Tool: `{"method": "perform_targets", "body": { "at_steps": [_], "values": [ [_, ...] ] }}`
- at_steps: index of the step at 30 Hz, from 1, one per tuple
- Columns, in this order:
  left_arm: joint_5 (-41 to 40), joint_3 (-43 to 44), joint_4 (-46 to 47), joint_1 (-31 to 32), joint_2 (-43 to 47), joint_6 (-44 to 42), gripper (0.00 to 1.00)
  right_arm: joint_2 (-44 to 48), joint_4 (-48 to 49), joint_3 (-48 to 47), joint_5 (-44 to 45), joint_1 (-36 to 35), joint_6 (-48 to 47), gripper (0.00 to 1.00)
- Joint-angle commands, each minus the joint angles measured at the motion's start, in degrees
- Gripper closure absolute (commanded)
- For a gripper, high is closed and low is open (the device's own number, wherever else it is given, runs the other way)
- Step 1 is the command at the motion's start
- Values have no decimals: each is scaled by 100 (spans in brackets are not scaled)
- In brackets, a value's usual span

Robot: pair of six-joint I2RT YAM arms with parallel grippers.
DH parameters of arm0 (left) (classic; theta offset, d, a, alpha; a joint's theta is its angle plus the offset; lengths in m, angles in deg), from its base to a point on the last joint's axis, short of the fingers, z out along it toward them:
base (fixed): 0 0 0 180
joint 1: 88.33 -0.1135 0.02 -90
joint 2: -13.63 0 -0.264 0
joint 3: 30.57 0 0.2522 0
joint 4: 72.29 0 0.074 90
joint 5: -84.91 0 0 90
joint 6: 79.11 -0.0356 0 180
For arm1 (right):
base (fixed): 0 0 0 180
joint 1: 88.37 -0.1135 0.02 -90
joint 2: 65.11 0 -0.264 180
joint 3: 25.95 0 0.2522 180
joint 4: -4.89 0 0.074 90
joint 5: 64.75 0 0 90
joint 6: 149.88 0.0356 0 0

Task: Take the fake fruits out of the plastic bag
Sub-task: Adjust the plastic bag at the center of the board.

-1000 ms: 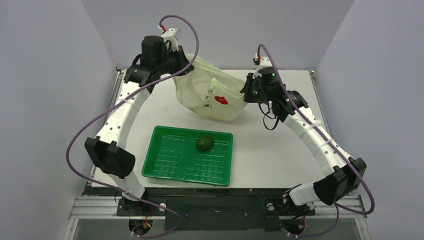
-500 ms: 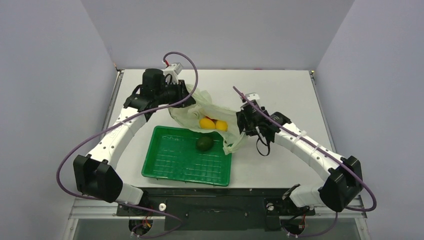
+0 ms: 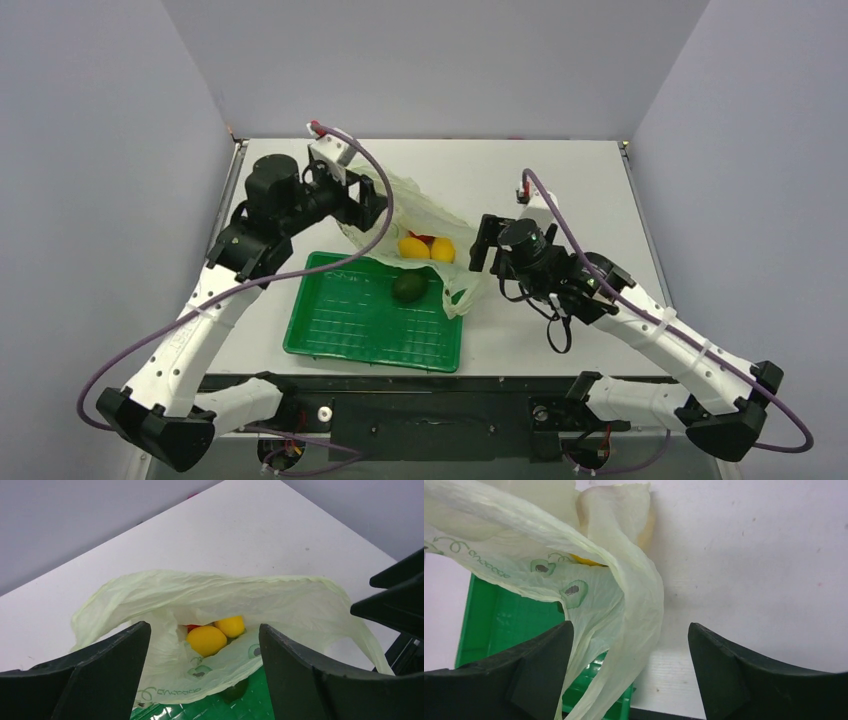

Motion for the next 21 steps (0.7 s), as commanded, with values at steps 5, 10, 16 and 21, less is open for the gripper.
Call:
{"method": "perform_targets", "body": {
  "at_steps": [5,10,16,21],
  "values": [
    [-2771,-700,632,1173,158,-1362,16,494,324,1071,700,-486,2449,17],
    [-3429,-550,495,1174,-415,-1156,11,48,648,1383,1053,-694,2576,16],
    [-1758,-55,306,648,-1669,-279,11,-462,2003,1926,638,-171,1456,24],
    [-213,756,-32,100,-2729,224,76,-801,3657,2356,-448,656,183,93]
  ]
}}
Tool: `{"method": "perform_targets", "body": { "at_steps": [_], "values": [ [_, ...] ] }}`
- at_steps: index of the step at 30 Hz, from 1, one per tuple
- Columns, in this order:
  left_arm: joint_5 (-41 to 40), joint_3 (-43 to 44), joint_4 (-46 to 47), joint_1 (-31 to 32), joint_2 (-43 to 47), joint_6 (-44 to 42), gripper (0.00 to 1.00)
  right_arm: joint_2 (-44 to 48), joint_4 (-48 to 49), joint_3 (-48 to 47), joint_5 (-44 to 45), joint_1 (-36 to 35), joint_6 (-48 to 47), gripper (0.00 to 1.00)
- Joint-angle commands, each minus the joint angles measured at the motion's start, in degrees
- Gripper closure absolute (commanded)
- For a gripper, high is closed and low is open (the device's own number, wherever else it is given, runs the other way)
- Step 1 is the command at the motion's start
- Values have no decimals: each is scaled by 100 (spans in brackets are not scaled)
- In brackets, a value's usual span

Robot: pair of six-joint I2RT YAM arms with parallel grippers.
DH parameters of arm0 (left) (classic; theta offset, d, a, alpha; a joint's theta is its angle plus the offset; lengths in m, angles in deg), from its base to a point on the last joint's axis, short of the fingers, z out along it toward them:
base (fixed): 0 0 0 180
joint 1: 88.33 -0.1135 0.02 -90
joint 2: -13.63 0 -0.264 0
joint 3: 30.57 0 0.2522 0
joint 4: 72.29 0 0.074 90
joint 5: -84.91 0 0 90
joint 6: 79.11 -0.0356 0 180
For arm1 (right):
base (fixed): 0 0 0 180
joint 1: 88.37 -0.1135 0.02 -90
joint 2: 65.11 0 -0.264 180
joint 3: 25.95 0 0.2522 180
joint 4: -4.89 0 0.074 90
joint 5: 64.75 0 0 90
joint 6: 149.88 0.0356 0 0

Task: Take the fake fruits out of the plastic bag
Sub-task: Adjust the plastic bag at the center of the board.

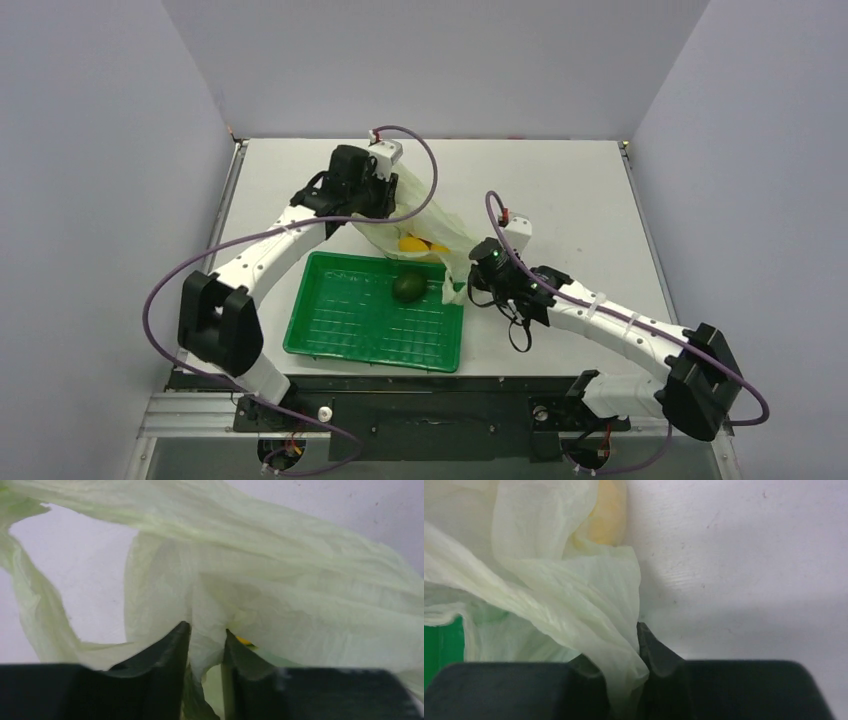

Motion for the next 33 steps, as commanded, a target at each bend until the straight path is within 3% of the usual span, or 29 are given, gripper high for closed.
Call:
{"method": "perform_targets", "body": {
  "at_steps": [1,2,3,7,12,15,18,20,21,23,25,28,33],
  "values": [
    [1469,834,-224,-495,-513,608,83,-364,1823,177,-742,606,-1501,98],
    [1522,986,-303,-560,-637,627,97,-472,2019,112,-895,811,-1684,100],
    [1602,1033,-328,-677,-672,676,100,-718,2096,-119,-998,914,-2080,100],
    [1646,734,76,-869,-419,874,100,-1634,1849,-1605,-1588,1349,-3026,100],
    [1308,-405,1093,-933,574,1173,100,-2290,656,-3524,-1691,1377,-4106,100],
    [1250,-694,1511,-994,893,1234,100,-2234,290,-3702,-1507,1396,-4391,100],
    [1299,-936,1801,-1078,1011,1638,100,-1914,285,-3196,-1087,1425,-4557,100],
    [1524,-1156,2183,-1133,983,2086,100,-1798,249,-2808,-787,1529,-4446,91],
    [1616,-1307,2500,-1147,904,2253,100,-1774,169,-2694,-702,1639,-4361,77],
    [2018,-1357,2748,-1160,623,2703,100,-1743,-75,-2354,-667,1755,-4077,60],
    [2558,-1248,2793,-1147,255,3047,100,-1681,-370,-2071,-620,1761,-3862,49],
    [3030,-1232,2966,-1155,3,3460,100,-1182,-705,-1602,-541,1601,-3633,41],
    [3057,-1189,2912,-1131,114,3329,100,106,-1227,-1222,-775,1360,-3409,34]
  ]
}}
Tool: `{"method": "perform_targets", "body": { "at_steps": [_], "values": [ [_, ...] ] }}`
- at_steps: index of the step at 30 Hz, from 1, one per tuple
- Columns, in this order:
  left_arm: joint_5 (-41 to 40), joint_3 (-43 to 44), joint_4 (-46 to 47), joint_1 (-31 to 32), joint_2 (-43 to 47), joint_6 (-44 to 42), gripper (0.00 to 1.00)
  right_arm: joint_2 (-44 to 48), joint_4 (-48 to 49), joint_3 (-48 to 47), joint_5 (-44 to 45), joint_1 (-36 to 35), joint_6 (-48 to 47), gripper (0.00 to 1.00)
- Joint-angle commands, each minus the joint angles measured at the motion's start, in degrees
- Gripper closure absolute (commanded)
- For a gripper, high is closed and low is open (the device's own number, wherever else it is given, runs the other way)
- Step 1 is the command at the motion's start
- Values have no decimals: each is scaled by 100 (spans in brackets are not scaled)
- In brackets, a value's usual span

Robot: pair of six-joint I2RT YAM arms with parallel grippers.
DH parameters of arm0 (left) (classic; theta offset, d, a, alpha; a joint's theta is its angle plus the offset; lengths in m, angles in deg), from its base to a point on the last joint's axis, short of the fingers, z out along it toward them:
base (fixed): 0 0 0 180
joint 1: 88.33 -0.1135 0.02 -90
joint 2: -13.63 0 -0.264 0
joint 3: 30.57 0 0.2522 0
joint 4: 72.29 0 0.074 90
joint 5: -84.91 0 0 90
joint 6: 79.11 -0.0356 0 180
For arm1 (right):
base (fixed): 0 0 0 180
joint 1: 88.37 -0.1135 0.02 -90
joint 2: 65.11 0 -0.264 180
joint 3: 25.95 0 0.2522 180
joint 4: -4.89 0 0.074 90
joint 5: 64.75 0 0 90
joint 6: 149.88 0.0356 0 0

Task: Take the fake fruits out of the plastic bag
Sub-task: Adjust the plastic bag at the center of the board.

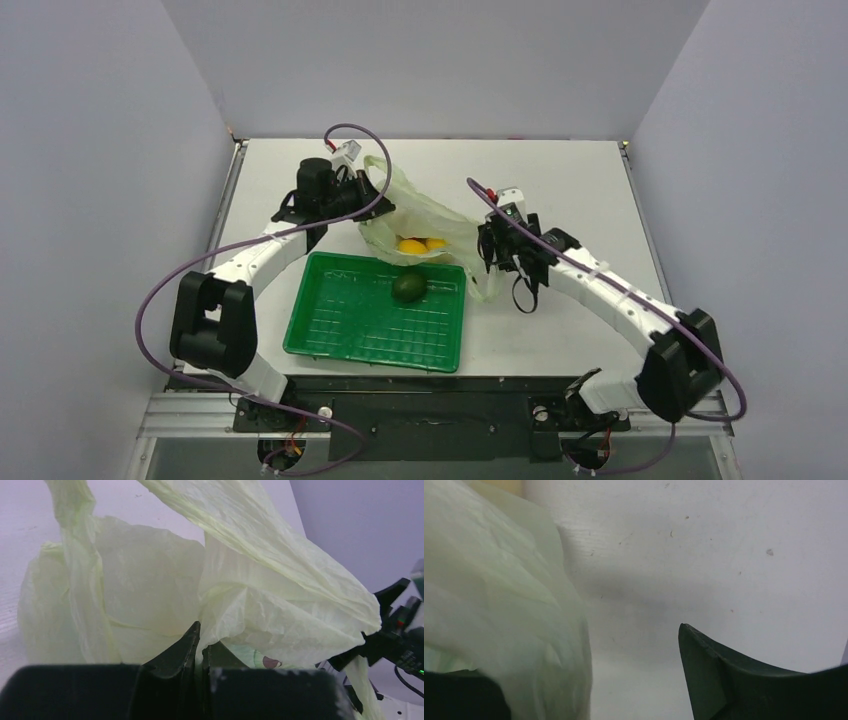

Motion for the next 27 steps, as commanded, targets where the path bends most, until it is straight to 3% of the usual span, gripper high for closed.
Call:
{"method": "perform_targets", "body": {
  "at_steps": [1,8,14,17,18,20,22,27],
  "values": [
    [419,148,481,22,252,162,100,1576,-465,-64,-141,-210,344,33],
    [569,268,391,103,441,-63,100,2167,-596,-639,-760,-589,667,32],
    [411,289,236,236,602,-382,100,1763,30,-1319,-857,-1241,1146,34],
    [361,308,172,253,592,-456,100,1687,764,-1196,-1251,-1415,1224,36],
    [368,316,163,249,581,-457,100,1614,973,-1130,-1577,-1496,1222,39],
    [392,331,159,233,576,-440,100,1352,1516,-981,-2093,-1599,1216,65],
    [385,326,170,228,591,-449,100,1006,1824,-926,-2279,-1742,1178,78],
    [343,344,124,227,637,-580,100,213,2413,-706,-2081,-1627,1168,95]
  ]
}}
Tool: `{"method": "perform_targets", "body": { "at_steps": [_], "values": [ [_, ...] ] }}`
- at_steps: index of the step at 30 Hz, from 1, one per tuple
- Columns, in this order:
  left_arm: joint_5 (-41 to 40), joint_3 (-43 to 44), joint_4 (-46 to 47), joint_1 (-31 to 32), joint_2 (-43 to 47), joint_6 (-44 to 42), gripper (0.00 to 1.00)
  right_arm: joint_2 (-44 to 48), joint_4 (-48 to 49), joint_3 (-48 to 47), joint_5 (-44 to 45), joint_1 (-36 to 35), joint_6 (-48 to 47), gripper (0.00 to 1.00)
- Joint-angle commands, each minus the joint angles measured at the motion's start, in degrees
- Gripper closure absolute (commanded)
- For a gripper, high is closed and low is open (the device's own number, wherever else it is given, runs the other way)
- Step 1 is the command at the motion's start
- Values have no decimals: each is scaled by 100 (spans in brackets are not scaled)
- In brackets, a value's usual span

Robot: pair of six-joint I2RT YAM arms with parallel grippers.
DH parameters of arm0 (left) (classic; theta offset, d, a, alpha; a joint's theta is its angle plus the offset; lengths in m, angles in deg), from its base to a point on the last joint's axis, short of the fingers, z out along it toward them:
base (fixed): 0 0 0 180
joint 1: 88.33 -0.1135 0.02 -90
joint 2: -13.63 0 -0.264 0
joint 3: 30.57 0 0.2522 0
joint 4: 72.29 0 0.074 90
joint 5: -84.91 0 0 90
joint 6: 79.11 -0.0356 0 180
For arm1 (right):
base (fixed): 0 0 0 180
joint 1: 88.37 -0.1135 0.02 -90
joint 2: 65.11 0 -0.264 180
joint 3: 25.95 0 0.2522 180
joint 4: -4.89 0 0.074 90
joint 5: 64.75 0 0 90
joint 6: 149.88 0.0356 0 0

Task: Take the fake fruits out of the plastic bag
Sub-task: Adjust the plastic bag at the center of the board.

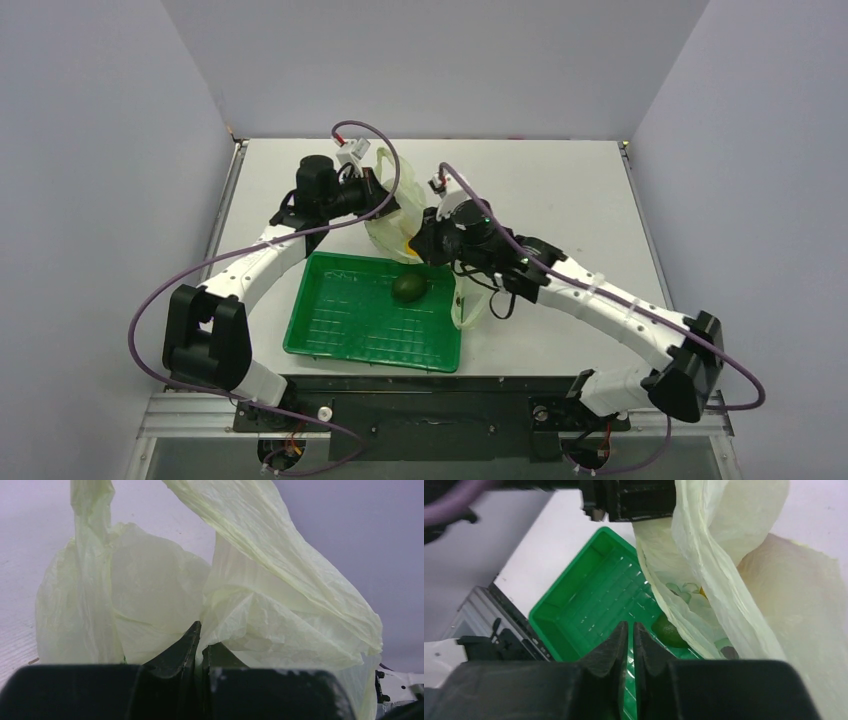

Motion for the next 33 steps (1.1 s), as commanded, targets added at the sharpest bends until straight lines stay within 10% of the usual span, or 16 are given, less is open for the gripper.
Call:
{"method": "perform_targets", "body": {
  "at_steps": [1,10,22,33],
  "values": [
    [3,299,63,-26,239,-220,100,-770,789,169,-90,164,7,97],
    [-161,172,194,-281,326,-168,100,-2513,1090,-167,1257,1020,-321,96],
    [16,111,376,-692,71,55,100,-4419,27,-3479,1632,1532,-1086,78],
    [437,21,848,-904,-182,701,100,-3861,570,-2224,-43,1423,-820,70]
  ]
}}
